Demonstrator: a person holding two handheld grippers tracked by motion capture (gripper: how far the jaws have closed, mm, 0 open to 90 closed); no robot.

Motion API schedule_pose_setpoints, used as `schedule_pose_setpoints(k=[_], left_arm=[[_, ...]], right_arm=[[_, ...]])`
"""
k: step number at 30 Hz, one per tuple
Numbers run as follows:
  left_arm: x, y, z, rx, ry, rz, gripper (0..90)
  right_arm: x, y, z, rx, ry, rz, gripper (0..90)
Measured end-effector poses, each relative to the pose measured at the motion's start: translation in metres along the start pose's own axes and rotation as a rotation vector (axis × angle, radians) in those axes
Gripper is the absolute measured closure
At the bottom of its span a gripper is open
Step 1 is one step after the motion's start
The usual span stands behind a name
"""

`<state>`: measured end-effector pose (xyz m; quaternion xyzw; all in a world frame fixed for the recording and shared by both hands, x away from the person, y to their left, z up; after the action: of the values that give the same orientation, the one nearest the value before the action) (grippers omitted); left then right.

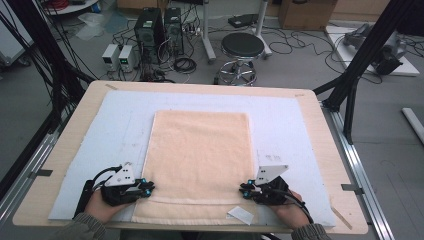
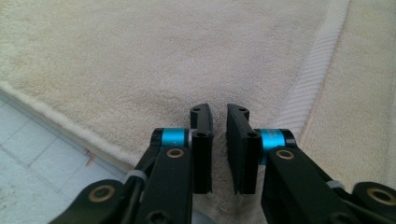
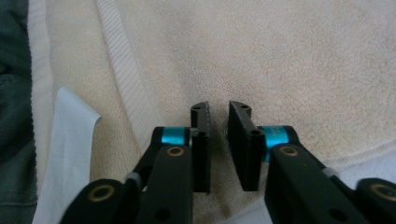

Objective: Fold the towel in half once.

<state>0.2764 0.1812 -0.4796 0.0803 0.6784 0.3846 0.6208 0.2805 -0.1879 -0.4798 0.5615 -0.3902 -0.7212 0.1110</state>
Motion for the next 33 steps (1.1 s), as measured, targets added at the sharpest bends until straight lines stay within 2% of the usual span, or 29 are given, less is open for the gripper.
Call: schedule_pose_setpoints(k=[5, 10, 16, 23, 27, 30, 32, 33], left_arm=[[-0.003, 0.002, 0.001, -0.006, 0.005, 0.005, 85.8], [-0.011, 0.014, 0.001, -0.018, 0.010, -0.042, 86.1], [-0.025, 0.035, 0.000, -0.038, 0.008, -0.108, 86.4], [-0.034, 0.057, -0.016, -0.032, -0.027, -0.131, 86.5], [-0.033, 0.064, -0.030, -0.015, -0.047, -0.125, 86.5], [-0.030, 0.064, -0.039, 0.012, -0.042, -0.115, 86.1], [-0.027, 0.064, -0.046, 0.026, -0.043, -0.117, 82.2], [-0.026, 0.063, -0.047, 0.022, -0.039, -0.107, 74.1]], right_arm=[[-0.002, 0.002, -0.002, -0.008, -0.009, -0.007, 85.1], [-0.008, 0.010, -0.002, -0.005, -0.006, -0.030, 85.6], [-0.023, 0.027, -0.001, -0.005, 0.001, -0.096, 85.7], [-0.035, 0.047, 0.018, -0.025, 0.040, -0.112, 85.7], [-0.033, 0.058, 0.033, -0.038, 0.059, -0.109, 85.7], [-0.028, 0.064, 0.042, -0.046, 0.060, -0.101, 85.5], [-0.023, 0.064, 0.048, -0.083, 0.049, -0.096, 80.8], [-0.020, 0.063, 0.049, -0.091, 0.047, -0.091, 71.9]])
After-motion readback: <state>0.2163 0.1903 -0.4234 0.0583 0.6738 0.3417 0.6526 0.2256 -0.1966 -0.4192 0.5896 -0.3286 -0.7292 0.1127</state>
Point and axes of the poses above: each handheld gripper's, and its own axes: y roughly backward along the jaws, x roughly out of its underside, z roughly to its left, the point moved 6 cm from there along -y, roughly forward along the jaws, and after that the axes turned 5 degrees about -y, right-handed, at the moved point
